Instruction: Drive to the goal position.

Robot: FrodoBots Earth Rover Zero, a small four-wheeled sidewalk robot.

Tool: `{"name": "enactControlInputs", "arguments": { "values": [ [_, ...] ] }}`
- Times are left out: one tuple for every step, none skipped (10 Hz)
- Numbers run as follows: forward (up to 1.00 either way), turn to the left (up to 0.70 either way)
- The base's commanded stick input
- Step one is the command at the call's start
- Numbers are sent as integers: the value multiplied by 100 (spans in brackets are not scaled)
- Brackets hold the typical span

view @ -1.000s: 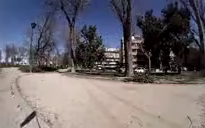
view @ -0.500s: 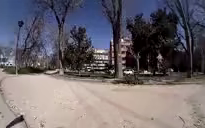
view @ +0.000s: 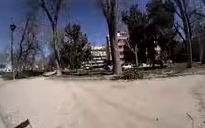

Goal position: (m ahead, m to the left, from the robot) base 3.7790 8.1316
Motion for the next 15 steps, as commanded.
{"name": "enactControlInputs", "arguments": {
  "values": [
    [30,0],
    [30,0],
    [30,0],
    [30,0],
    [30,0],
    [30,0],
    [30,0],
    [30,0],
    [30,0],
    [30,0],
    [29,0],
    [28,30],
    [27,55],
    [27,55],
    [27,55]
  ]
}}
